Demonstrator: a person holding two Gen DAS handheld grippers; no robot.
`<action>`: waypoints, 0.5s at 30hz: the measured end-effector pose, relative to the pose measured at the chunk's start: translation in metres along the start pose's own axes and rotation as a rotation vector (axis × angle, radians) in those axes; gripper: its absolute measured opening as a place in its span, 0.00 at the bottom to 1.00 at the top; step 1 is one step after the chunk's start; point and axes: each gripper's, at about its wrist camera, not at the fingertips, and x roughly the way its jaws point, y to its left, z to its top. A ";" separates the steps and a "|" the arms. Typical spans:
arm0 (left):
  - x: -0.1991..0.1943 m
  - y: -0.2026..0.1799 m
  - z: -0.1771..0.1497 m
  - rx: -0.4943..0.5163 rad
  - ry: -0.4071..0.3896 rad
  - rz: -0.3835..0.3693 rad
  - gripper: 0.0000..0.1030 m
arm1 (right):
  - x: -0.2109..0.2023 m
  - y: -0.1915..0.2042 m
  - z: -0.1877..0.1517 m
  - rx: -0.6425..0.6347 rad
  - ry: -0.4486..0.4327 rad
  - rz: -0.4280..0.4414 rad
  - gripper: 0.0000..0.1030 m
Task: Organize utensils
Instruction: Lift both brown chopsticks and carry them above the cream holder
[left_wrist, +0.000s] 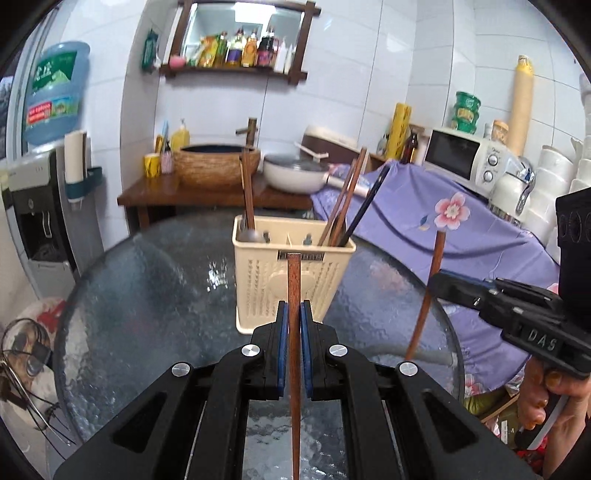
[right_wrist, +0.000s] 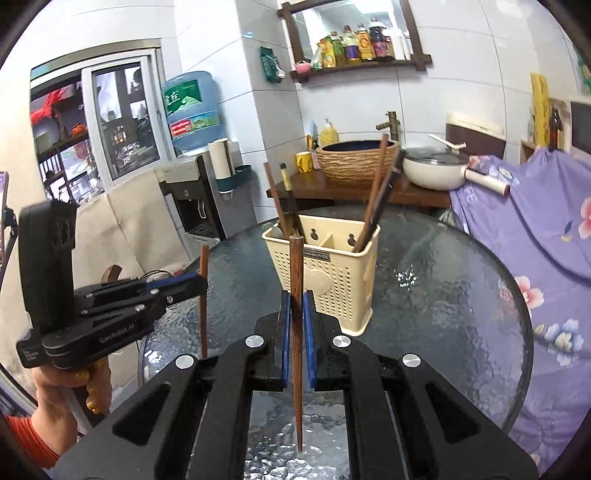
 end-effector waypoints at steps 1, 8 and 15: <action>-0.002 -0.001 0.003 0.009 -0.005 0.002 0.06 | -0.002 0.004 0.002 -0.007 -0.005 0.001 0.07; -0.011 0.000 0.023 0.028 -0.043 0.001 0.06 | -0.008 0.015 0.023 -0.043 -0.044 -0.013 0.07; -0.023 -0.003 0.070 0.056 -0.113 0.011 0.06 | -0.014 0.023 0.072 -0.073 -0.081 -0.018 0.07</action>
